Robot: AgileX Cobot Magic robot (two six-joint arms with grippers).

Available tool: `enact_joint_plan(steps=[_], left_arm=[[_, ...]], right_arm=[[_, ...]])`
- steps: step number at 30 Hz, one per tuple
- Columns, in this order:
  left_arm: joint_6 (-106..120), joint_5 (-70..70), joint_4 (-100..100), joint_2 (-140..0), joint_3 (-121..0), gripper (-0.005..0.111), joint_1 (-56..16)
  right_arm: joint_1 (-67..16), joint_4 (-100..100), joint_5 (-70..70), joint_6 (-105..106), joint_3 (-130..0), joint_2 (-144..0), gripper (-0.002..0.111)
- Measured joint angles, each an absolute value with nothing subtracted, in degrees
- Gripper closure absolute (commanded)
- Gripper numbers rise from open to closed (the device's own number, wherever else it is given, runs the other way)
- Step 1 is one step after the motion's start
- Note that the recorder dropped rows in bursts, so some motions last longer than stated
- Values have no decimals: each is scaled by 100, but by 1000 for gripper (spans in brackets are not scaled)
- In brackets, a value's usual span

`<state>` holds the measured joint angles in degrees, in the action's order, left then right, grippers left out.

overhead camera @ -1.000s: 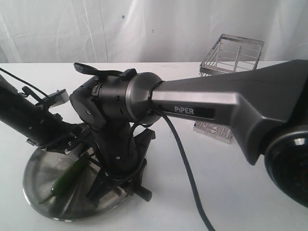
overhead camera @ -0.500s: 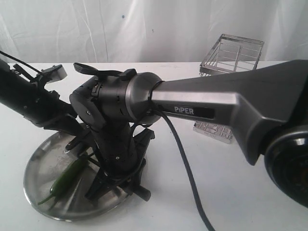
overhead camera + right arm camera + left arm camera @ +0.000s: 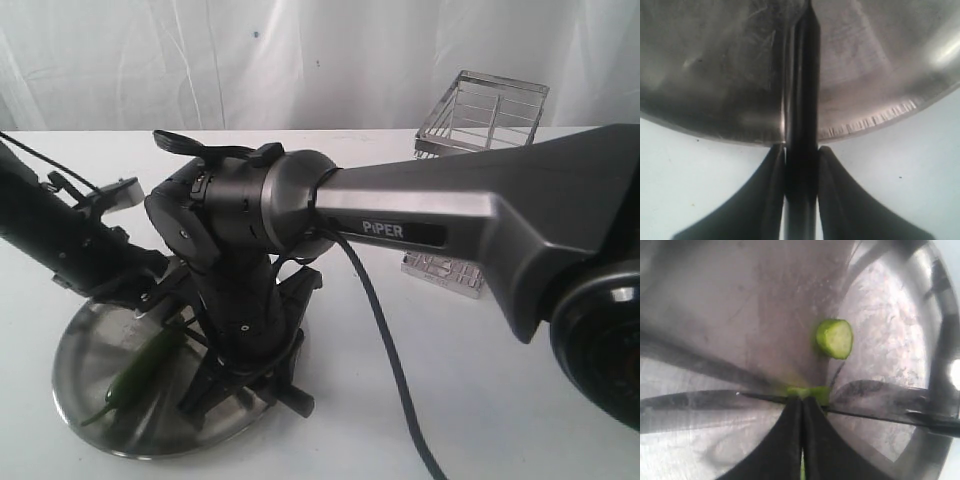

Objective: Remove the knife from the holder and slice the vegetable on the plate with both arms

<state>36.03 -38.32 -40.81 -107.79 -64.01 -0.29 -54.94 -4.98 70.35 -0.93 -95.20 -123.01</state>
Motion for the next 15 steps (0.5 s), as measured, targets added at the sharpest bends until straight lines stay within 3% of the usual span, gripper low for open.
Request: enact_joint_plan(steps=[15], left_arm=[[3326,-4280,-3662,-10219,-6863,107,-41]], right_arm=[[-5494,-705,6998,-48,-9555,-12301,107]])
